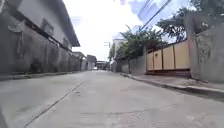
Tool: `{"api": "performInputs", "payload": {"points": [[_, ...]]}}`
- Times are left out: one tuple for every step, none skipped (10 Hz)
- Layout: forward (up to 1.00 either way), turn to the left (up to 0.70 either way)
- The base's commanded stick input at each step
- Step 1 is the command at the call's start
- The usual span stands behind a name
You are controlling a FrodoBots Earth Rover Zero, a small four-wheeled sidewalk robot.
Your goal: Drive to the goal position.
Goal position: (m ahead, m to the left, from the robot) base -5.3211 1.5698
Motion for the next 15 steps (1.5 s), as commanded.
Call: {"api": "performInputs", "payload": {"points": [[0.7, 0.0], [0.7, 0.0], [0.7, 0.0], [0.7, 0.0], [0.7, 0.0], [0.7, 0.0], [0.7, 0.0], [0.7, 0.0], [0.7, 0.0], [0.7, 0.0], [0.7, 0.0], [0.7, 0.0], [0.7, 0.0], [0.7, 0.0], [0.7, 0.0]]}}
